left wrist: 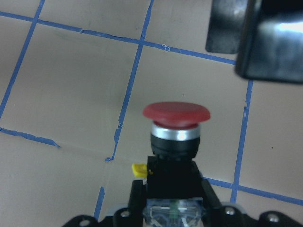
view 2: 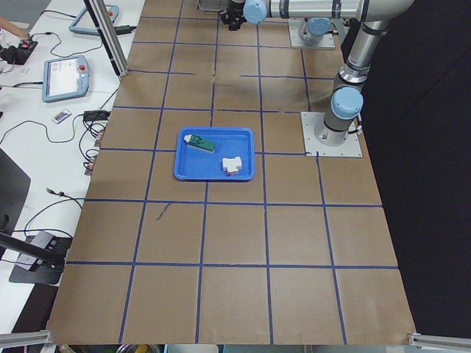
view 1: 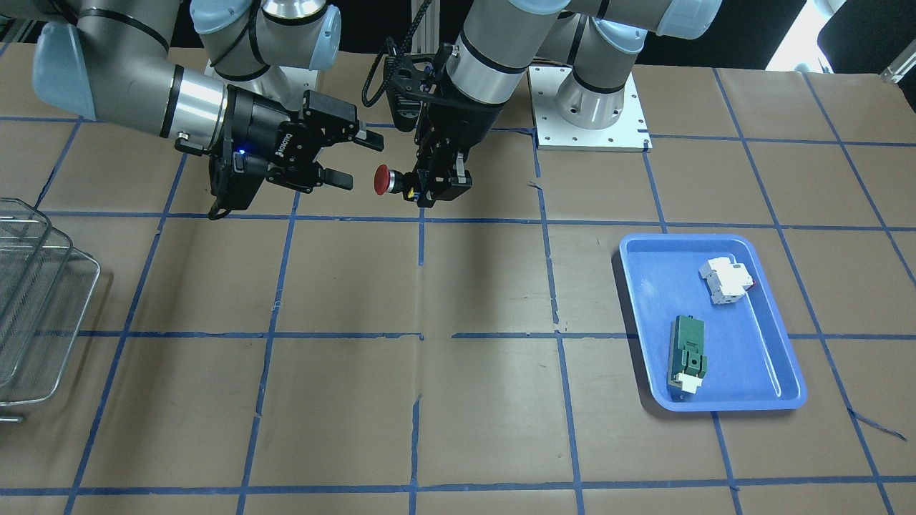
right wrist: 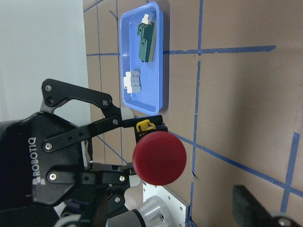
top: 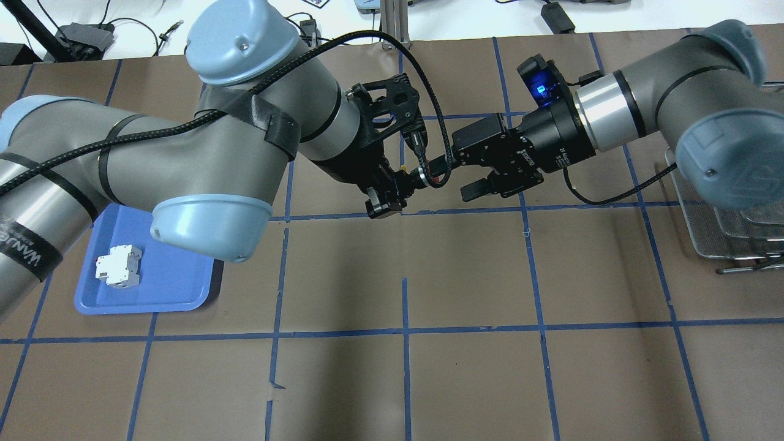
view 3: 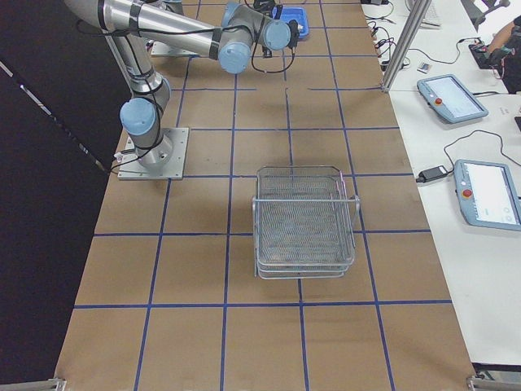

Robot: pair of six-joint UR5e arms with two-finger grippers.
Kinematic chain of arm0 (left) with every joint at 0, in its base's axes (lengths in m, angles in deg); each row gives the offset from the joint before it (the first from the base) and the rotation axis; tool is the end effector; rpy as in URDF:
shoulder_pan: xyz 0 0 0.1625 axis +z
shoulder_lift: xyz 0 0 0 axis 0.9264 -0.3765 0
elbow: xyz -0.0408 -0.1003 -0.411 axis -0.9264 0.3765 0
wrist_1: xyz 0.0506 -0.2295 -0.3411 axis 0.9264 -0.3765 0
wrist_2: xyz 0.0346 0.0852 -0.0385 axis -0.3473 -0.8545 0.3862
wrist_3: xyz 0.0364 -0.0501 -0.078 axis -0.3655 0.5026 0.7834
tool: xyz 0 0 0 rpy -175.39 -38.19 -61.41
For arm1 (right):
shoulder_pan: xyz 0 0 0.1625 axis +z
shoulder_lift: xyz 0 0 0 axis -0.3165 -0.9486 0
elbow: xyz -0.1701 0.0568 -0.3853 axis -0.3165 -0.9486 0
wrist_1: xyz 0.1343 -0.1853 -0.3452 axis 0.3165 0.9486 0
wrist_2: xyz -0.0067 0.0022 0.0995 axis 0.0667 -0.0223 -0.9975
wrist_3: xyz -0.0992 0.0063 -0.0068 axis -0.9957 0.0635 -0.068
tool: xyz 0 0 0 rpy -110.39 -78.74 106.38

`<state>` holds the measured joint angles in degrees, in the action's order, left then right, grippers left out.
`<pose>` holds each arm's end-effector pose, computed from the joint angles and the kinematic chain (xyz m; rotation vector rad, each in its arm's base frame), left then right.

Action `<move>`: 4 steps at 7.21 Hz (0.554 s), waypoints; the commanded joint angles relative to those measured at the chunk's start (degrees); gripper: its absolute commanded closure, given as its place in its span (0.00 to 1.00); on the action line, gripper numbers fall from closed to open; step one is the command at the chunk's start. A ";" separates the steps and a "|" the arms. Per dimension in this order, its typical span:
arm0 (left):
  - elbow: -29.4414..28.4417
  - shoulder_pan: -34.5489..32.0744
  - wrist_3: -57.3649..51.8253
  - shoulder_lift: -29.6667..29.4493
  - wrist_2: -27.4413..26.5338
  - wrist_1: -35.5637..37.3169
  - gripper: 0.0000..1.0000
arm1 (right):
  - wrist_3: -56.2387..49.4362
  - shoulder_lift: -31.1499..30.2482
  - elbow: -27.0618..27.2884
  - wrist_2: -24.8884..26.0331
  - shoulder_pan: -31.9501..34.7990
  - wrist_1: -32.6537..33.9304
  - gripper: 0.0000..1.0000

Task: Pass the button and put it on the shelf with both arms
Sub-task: 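Hold the button with the left gripper while the right gripper approaches it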

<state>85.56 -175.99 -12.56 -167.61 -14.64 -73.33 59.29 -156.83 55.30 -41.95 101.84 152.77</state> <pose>-0.3150 -0.4397 0.4258 -1.7927 -2.2714 0.4027 0.1647 -0.4596 0.3888 -0.0707 2.1135 0.0826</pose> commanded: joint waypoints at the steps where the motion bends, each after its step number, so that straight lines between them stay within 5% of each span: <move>1: 0.09 0.00 -0.30 0.60 0.88 0.30 1.00 | 7.58 0.29 1.02 -0.86 0.10 7.20 0.01; 4: 0.00 0.09 -0.39 0.78 1.06 0.30 1.00 | 11.30 1.53 0.76 -0.86 0.63 11.20 0.00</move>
<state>85.58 -175.95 -12.88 -166.92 -13.67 -73.03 68.31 -155.53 56.23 -42.80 102.16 162.82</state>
